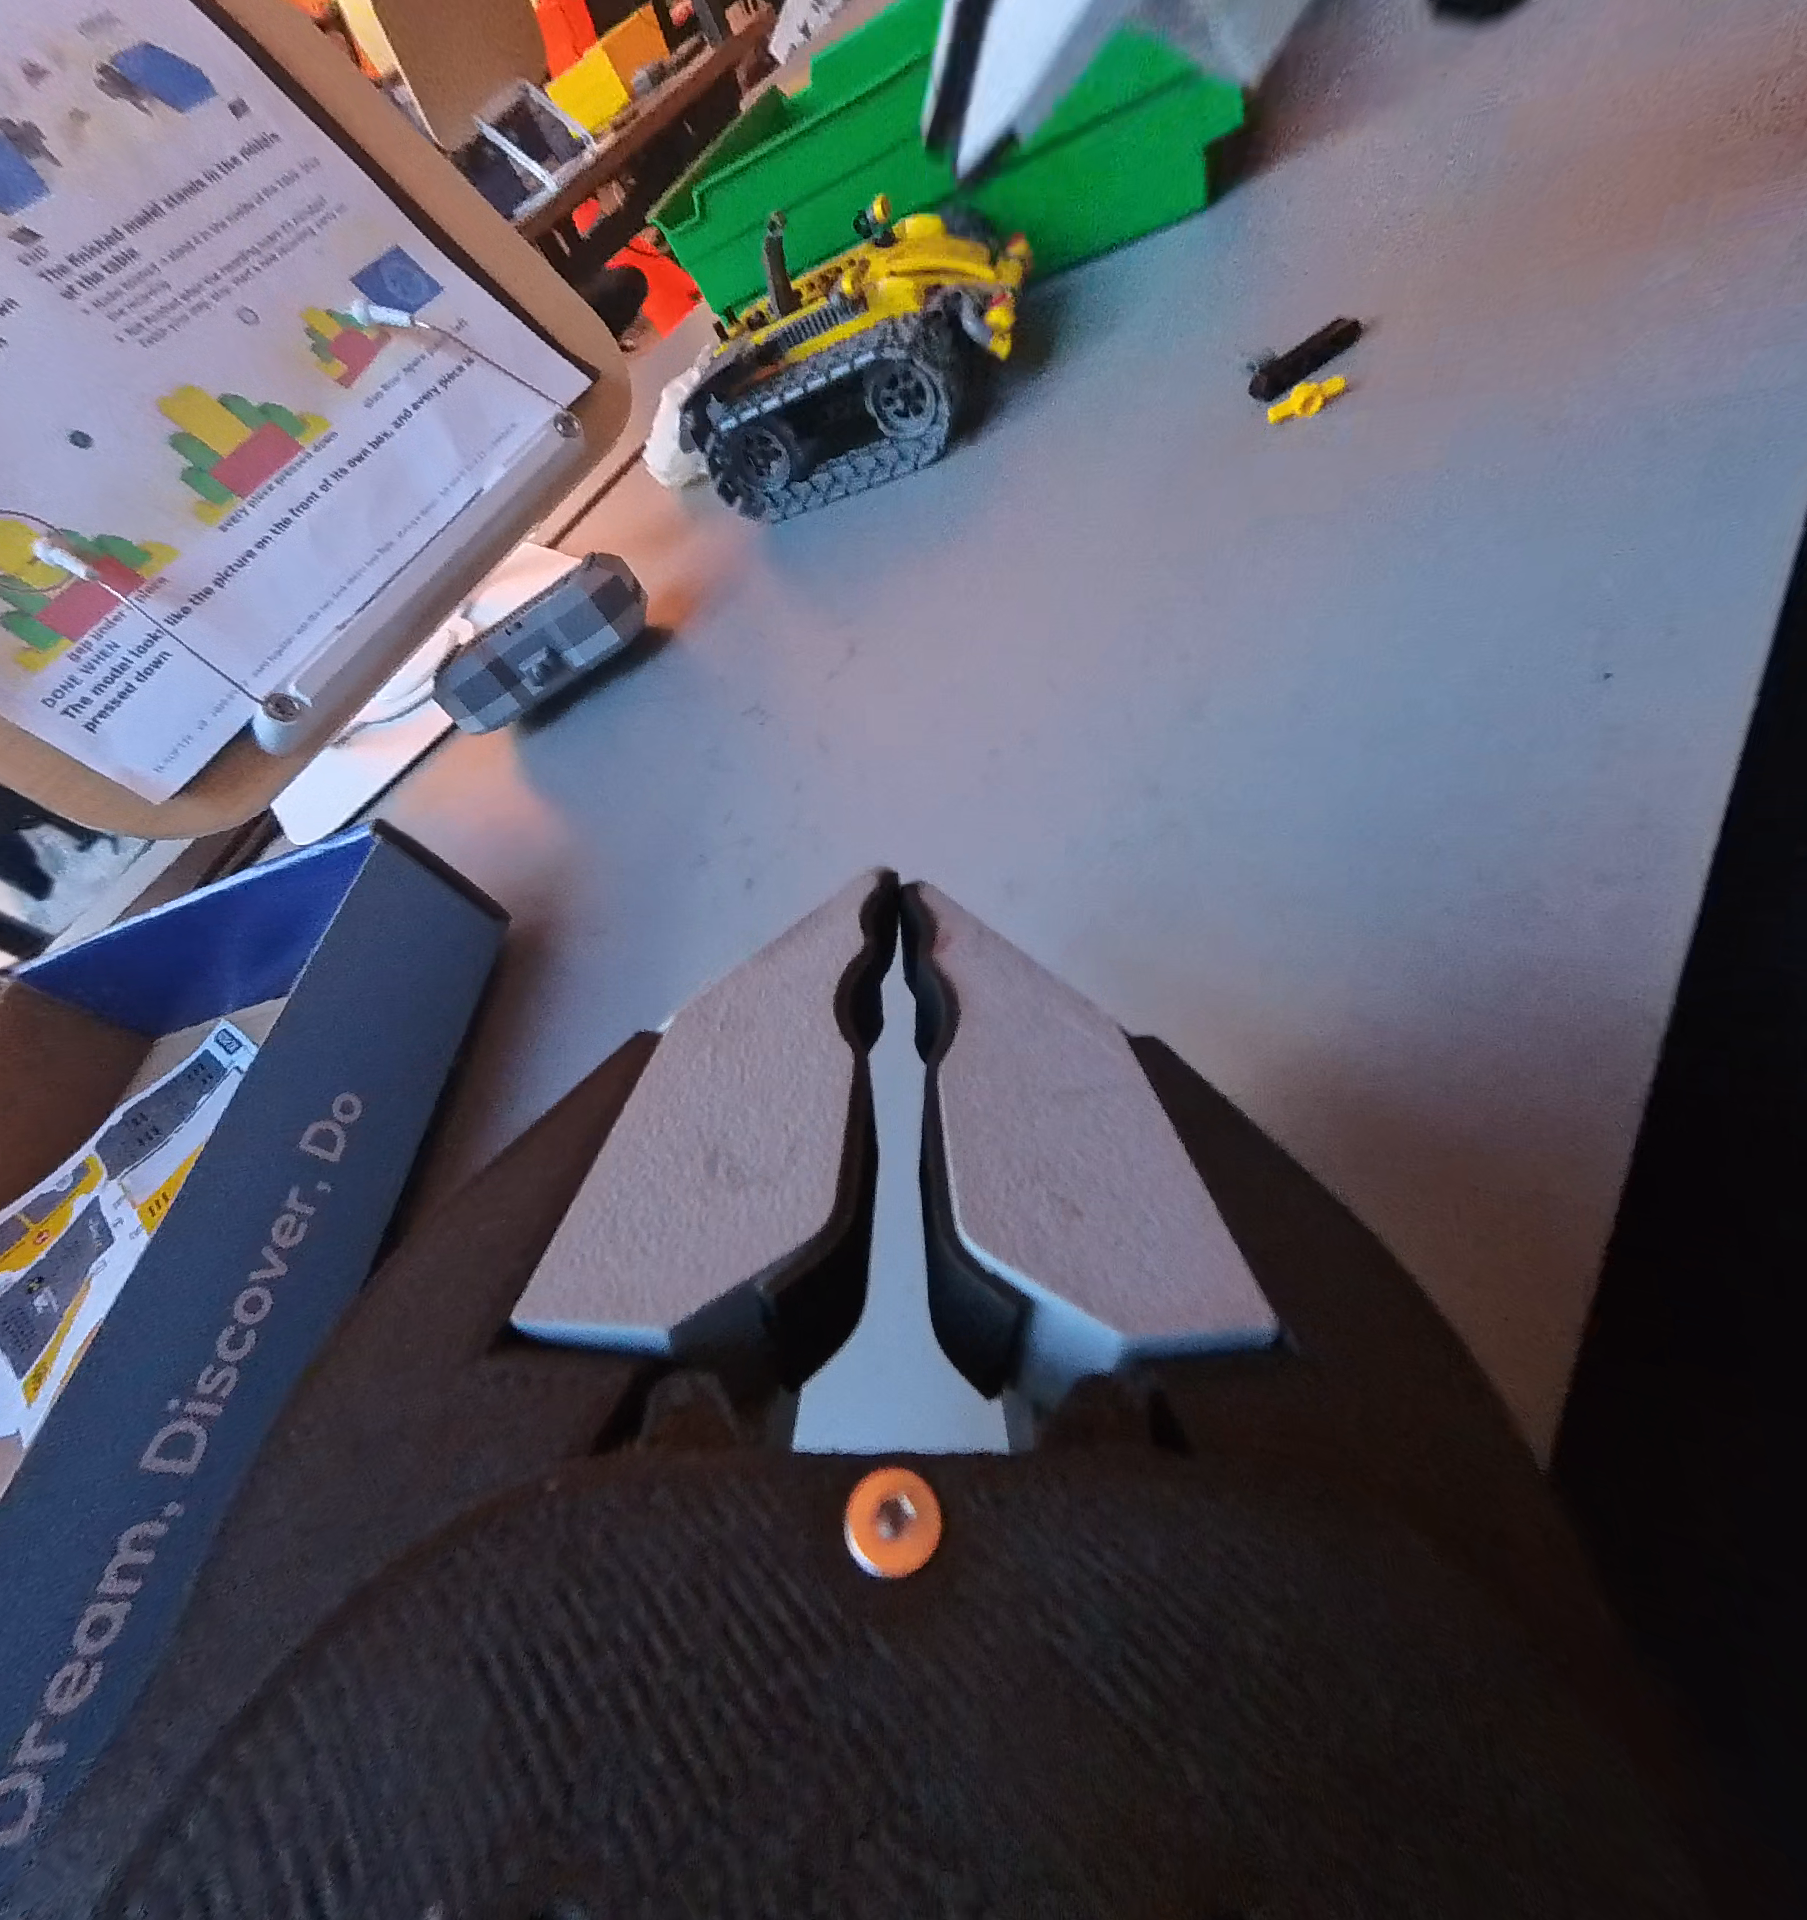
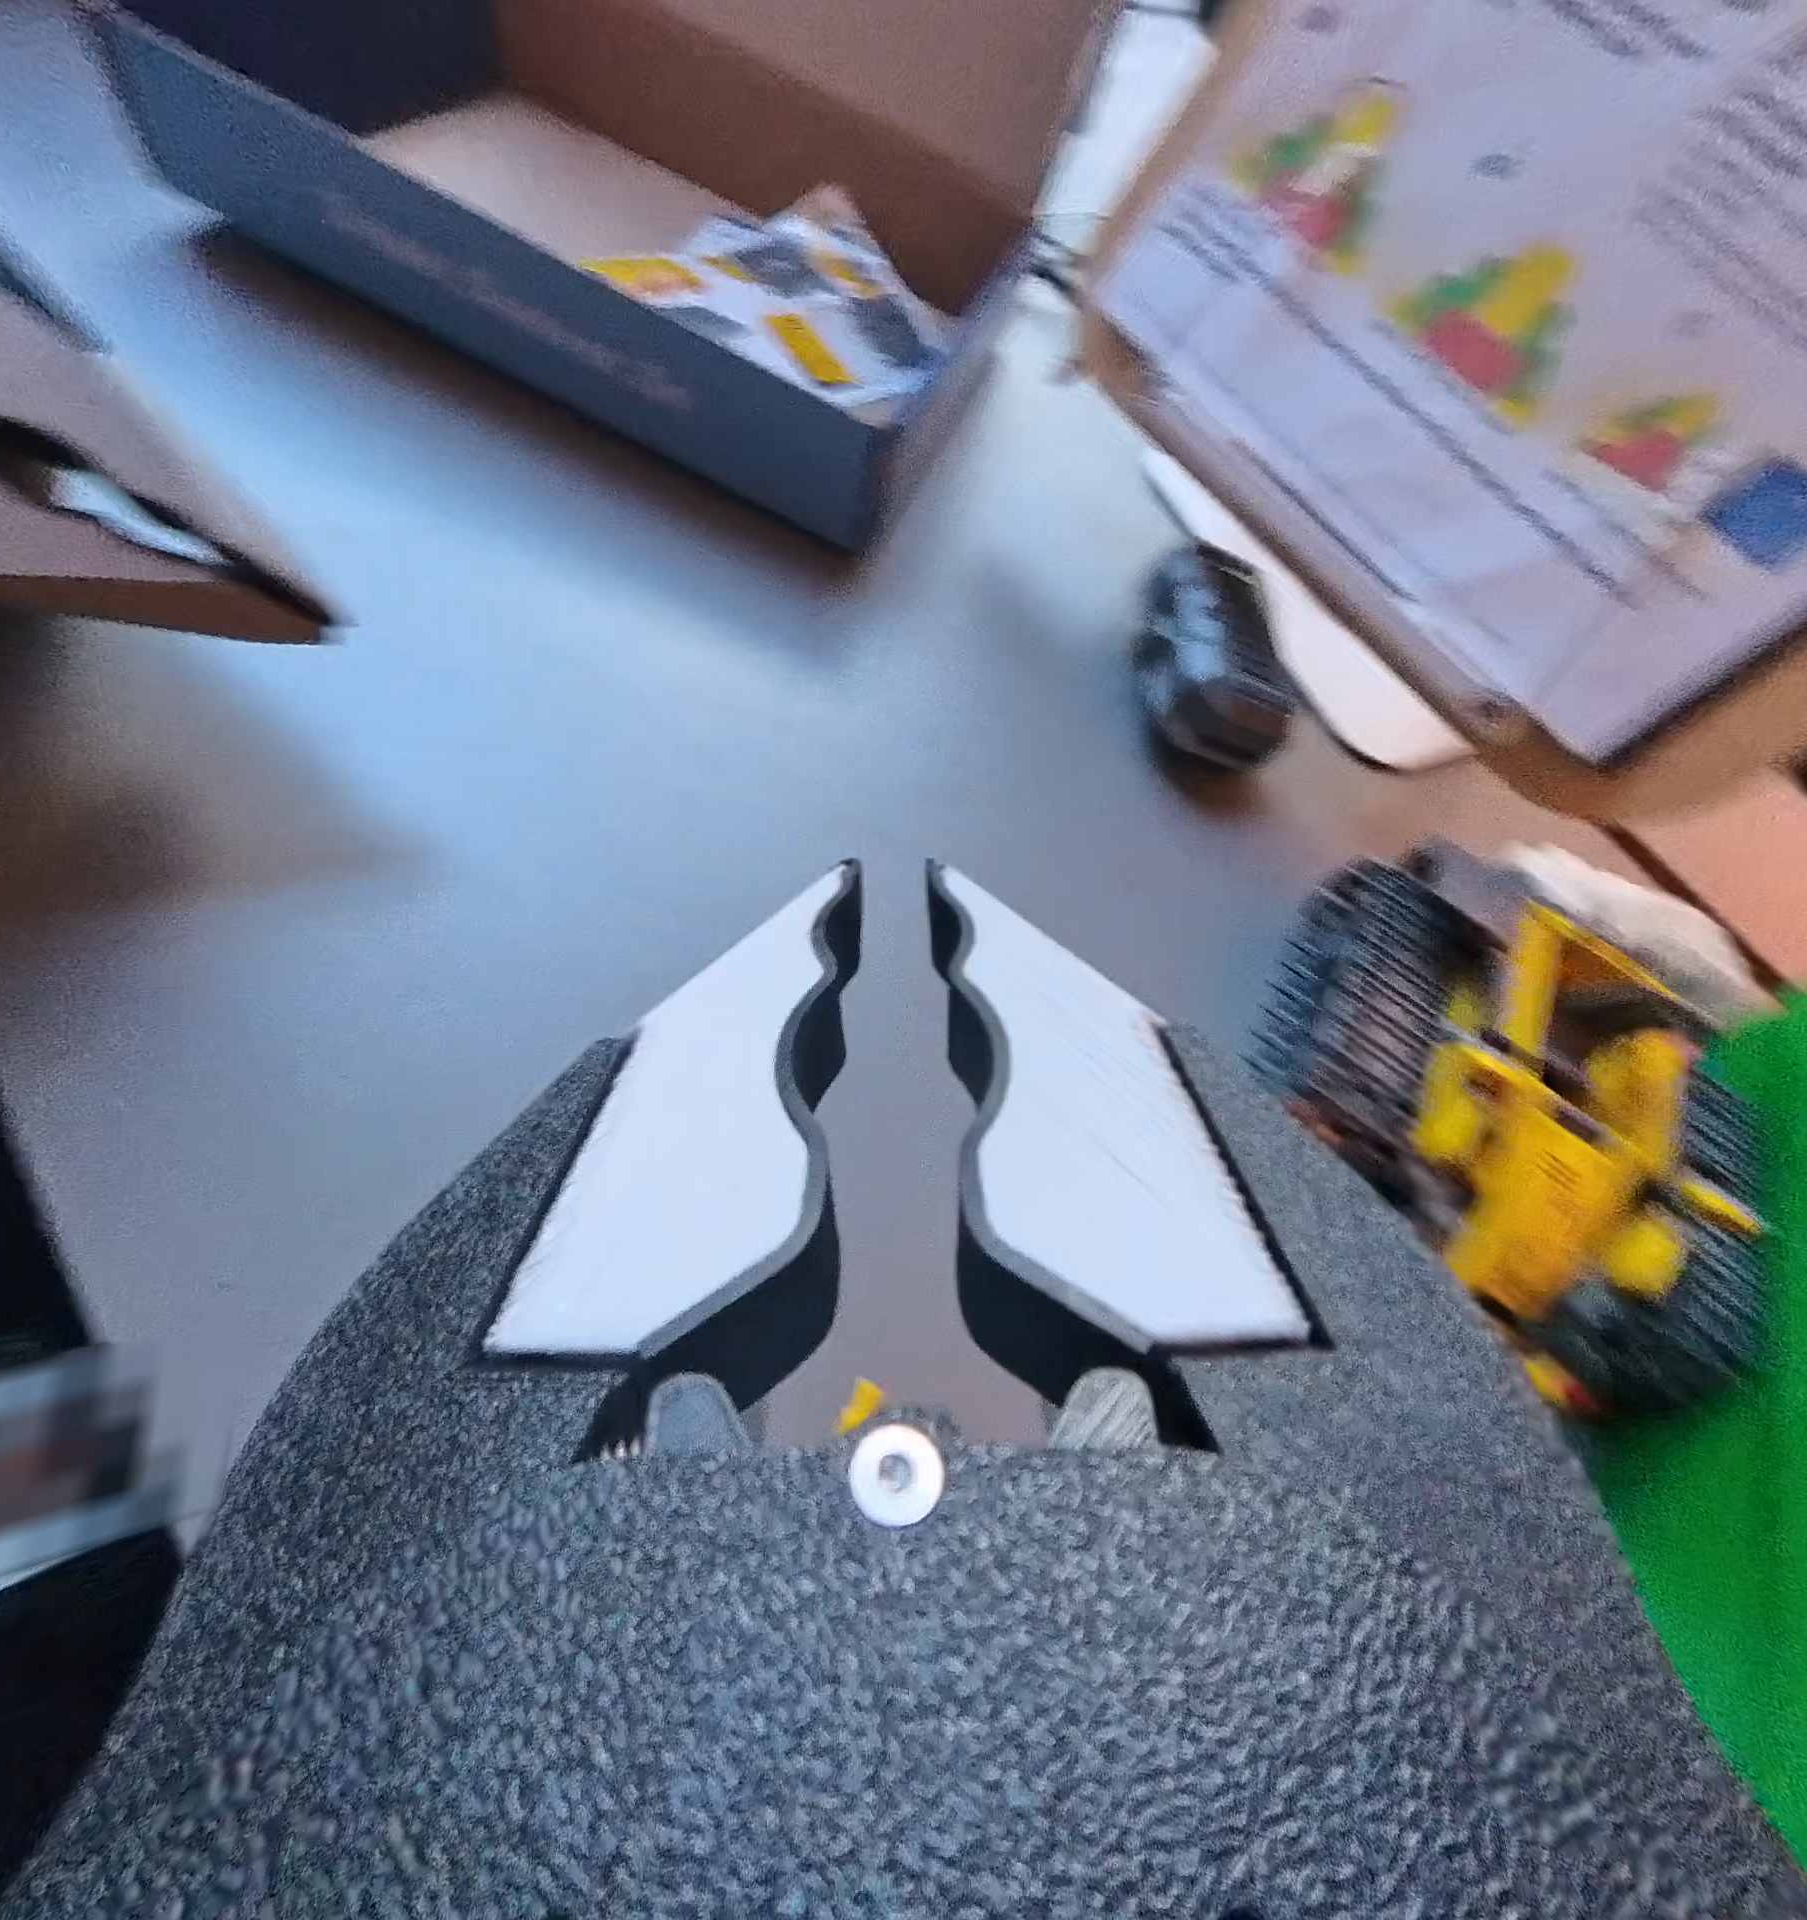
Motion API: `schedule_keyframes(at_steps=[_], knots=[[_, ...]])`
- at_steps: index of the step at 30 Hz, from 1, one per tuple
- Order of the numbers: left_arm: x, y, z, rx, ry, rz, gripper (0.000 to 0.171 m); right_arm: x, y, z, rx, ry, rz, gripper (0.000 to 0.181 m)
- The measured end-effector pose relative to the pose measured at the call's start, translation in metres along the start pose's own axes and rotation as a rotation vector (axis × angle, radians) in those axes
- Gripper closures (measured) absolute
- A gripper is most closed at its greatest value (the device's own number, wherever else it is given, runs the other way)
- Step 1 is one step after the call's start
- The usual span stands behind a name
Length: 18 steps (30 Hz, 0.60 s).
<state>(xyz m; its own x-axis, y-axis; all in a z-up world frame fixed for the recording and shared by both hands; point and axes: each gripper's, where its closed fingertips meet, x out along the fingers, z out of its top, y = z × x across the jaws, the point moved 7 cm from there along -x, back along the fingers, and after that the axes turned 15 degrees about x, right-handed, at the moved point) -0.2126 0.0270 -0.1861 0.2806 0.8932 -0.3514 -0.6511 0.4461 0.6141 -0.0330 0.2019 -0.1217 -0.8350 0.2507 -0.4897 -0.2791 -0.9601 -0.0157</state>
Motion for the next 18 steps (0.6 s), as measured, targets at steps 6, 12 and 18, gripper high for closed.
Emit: schedule_keyframes(at_steps=[6,12,18], knots=[[0.006,-0.004,-0.002,0.025,0.040,-0.028,0.171,-0.032,-0.098,-0.014,0.253,0.015,-0.142,0.140],[0.016,-0.010,0.000,0.065,0.069,-0.063,0.171,0.001,-0.134,-0.004,0.259,0.076,-0.133,0.123],[0.024,-0.016,-0.002,0.115,0.131,-0.086,0.171,0.072,-0.153,-0.005,0.163,0.303,-0.209,0.123]])
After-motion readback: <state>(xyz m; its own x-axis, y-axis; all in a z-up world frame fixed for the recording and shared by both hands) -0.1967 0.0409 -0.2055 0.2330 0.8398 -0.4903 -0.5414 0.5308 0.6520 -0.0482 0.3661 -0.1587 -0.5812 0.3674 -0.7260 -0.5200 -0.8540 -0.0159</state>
